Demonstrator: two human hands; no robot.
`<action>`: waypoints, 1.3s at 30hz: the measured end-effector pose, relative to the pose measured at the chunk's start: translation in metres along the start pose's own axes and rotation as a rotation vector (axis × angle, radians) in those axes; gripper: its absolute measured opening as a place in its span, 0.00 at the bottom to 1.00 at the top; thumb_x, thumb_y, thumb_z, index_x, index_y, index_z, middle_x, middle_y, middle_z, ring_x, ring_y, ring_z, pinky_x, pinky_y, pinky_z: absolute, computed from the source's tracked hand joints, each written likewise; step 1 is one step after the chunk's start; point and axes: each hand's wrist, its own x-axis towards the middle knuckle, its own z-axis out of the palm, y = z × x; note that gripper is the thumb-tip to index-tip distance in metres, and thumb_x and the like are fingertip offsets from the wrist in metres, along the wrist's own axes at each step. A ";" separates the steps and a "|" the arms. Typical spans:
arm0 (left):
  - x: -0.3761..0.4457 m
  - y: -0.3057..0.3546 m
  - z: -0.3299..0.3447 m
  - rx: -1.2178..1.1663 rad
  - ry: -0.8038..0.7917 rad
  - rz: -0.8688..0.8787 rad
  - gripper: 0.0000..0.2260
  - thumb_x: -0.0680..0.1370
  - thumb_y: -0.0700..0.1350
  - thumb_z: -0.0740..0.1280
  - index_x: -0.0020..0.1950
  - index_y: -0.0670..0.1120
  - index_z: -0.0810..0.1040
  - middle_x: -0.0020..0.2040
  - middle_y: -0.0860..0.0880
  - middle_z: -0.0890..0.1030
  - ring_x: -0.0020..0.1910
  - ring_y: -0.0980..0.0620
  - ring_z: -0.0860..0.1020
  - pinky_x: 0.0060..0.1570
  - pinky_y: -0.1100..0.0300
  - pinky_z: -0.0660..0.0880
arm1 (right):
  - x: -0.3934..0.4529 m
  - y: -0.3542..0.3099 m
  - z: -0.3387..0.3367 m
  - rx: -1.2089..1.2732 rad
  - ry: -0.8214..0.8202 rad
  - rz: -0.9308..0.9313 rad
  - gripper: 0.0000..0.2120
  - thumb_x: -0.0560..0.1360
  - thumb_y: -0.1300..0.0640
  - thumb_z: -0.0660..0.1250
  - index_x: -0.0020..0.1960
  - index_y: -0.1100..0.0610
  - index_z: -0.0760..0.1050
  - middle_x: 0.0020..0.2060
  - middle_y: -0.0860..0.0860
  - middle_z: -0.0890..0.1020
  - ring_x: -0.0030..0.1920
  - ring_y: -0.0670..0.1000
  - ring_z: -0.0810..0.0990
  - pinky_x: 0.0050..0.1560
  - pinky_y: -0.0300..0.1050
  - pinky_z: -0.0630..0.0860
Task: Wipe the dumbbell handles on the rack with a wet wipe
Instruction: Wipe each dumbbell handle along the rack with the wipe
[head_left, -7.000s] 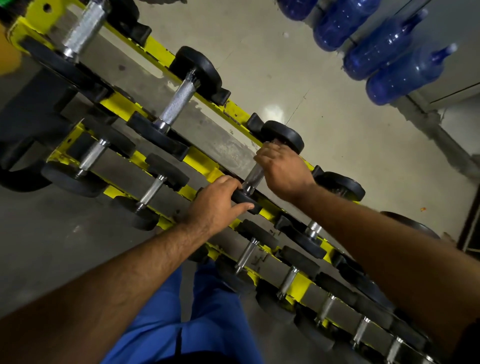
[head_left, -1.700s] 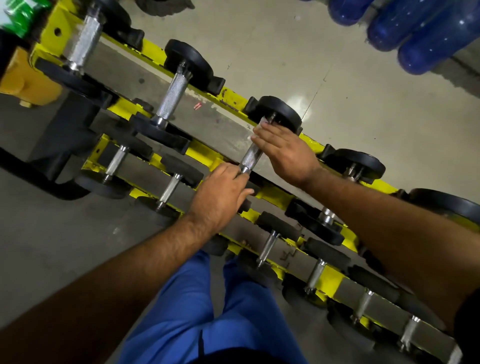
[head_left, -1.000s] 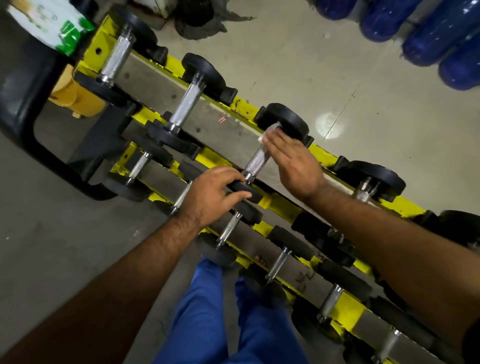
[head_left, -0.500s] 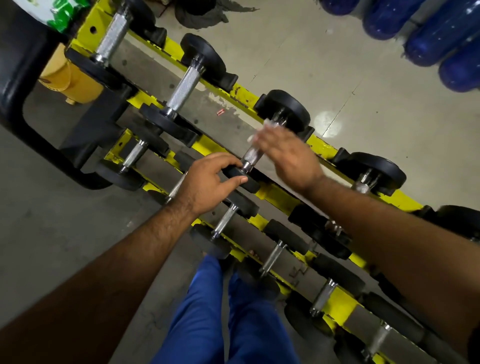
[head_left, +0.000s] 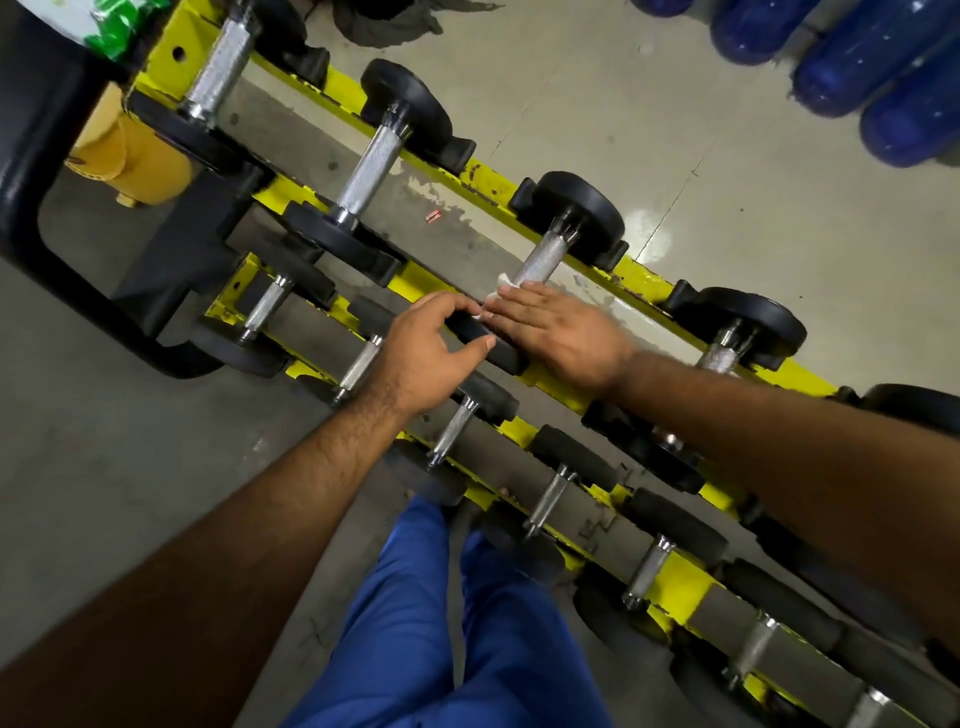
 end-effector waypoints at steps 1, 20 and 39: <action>0.000 -0.001 -0.001 -0.008 -0.009 0.000 0.12 0.72 0.48 0.76 0.54 0.52 0.80 0.52 0.55 0.80 0.52 0.66 0.75 0.52 0.75 0.68 | 0.003 0.007 -0.005 -0.019 0.014 0.037 0.20 0.80 0.61 0.58 0.70 0.61 0.73 0.67 0.58 0.77 0.70 0.59 0.73 0.71 0.58 0.68; 0.000 0.008 -0.009 -0.073 -0.069 -0.019 0.12 0.72 0.45 0.77 0.52 0.45 0.80 0.51 0.51 0.78 0.50 0.57 0.76 0.50 0.70 0.71 | 0.025 0.003 -0.033 -0.053 -0.156 0.314 0.21 0.80 0.55 0.53 0.67 0.60 0.76 0.64 0.57 0.80 0.68 0.57 0.74 0.74 0.56 0.63; 0.001 0.013 -0.014 -0.036 -0.118 -0.010 0.12 0.73 0.48 0.75 0.53 0.48 0.78 0.51 0.55 0.77 0.49 0.56 0.76 0.46 0.63 0.74 | 0.020 -0.017 -0.025 -0.032 -0.255 0.300 0.23 0.79 0.52 0.59 0.71 0.61 0.72 0.69 0.58 0.75 0.73 0.58 0.69 0.75 0.58 0.63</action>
